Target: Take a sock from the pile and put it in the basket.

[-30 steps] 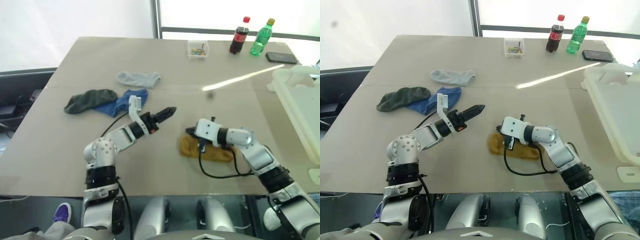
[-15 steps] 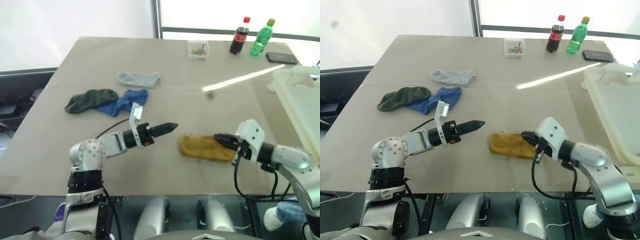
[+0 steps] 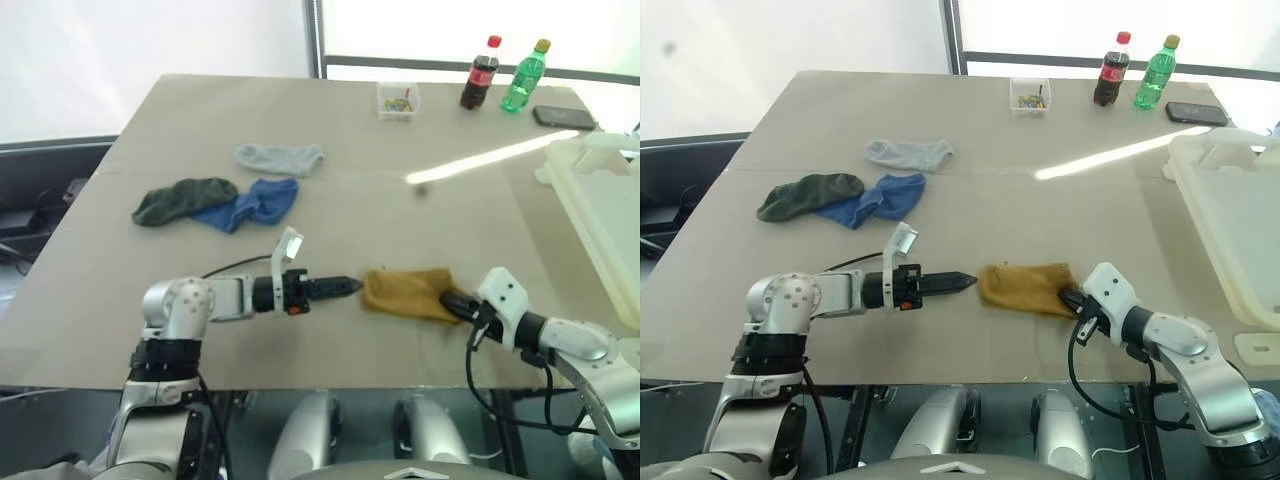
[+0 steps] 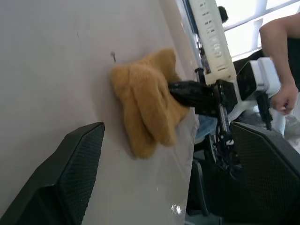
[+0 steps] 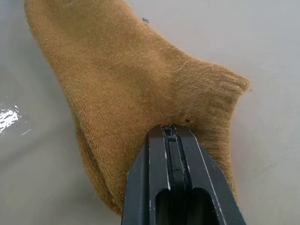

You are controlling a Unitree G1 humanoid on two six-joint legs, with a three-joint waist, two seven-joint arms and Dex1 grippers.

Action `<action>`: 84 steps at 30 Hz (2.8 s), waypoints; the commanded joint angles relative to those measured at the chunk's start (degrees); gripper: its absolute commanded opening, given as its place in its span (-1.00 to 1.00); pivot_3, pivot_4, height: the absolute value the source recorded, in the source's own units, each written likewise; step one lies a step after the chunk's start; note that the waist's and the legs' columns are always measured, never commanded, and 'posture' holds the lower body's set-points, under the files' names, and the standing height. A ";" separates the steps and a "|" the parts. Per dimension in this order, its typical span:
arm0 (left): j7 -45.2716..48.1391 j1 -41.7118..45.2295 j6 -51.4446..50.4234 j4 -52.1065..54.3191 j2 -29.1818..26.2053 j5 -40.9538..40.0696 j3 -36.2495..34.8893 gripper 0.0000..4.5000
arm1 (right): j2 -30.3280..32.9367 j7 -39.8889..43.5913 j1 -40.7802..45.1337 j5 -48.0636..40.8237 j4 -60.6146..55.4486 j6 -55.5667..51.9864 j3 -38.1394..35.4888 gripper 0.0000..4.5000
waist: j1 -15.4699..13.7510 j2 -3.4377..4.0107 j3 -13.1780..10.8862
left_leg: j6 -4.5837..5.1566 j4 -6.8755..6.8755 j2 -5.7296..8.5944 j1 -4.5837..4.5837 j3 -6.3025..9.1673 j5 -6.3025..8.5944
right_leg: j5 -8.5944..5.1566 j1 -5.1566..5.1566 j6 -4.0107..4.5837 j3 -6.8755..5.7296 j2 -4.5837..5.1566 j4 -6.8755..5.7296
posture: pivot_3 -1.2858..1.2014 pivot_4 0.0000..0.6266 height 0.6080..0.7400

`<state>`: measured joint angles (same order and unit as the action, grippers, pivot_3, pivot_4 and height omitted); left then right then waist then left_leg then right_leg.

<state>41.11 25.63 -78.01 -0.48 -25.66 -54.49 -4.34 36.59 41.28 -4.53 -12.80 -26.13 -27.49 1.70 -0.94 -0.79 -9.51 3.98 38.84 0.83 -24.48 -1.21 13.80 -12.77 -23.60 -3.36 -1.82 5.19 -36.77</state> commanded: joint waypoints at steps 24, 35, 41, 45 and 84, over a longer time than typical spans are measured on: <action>8.92 13.63 0.86 -11.27 19.18 0.71 8.82 1.00 | -0.09 -0.37 1.08 0.84 0.78 1.13 0.70 -0.98 | 0.04 0.01 0.01 | 0.19 0.08 0.00 -0.01 -0.01 0.10 | 0.04 0.02 -0.08 0.01 -0.07 -0.02 | 0.03 -0.52 0.83; 7.20 12.79 5.64 -9.48 17.89 1.67 3.26 1.00 | 0.04 -0.58 0.54 0.73 0.84 0.94 0.60 -0.98 | 0.09 0.01 0.01 | 0.21 0.11 -0.02 -0.03 0.00 0.11 | 0.09 0.01 -0.15 0.03 -0.07 -0.03 | 0.03 -0.52 0.83; 2.53 8.80 -0.81 -5.56 10.72 -0.98 -3.74 1.00 | -0.31 -0.12 1.59 0.74 2.29 1.52 1.40 -0.98 | 0.16 0.03 0.01 | 0.20 0.11 -0.06 -0.01 0.05 0.11 | 0.09 0.01 -0.16 0.03 -0.09 -0.05 | 0.03 -0.52 0.83; -0.17 5.44 -0.78 -4.12 9.95 0.45 -4.07 1.00 | -1.06 -0.08 2.50 1.19 3.87 2.37 2.57 -0.98 | -0.10 0.01 0.01 | 0.18 0.19 0.00 -0.04 0.05 0.10 | 0.09 0.03 -0.15 0.01 0.00 -0.02 | 0.03 -0.52 0.83; -1.28 14.17 -8.98 -14.67 19.74 1.05 -2.06 1.00 | -2.27 -2.49 -0.08 3.39 1.04 2.26 4.14 -0.98 | 0.10 -0.01 0.06 | 0.17 0.23 -0.04 -0.04 0.04 0.11 | 0.09 0.02 -0.16 0.07 -0.07 -0.08 | 0.03 -0.52 0.83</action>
<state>39.54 38.48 -87.97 -15.24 -6.87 -52.75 -5.89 33.61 38.25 -3.47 -9.43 -24.46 -24.28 5.09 -0.84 -0.80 -9.44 4.15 39.07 0.78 -24.52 -1.16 13.91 -12.68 -23.58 -3.52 -1.74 5.11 -36.85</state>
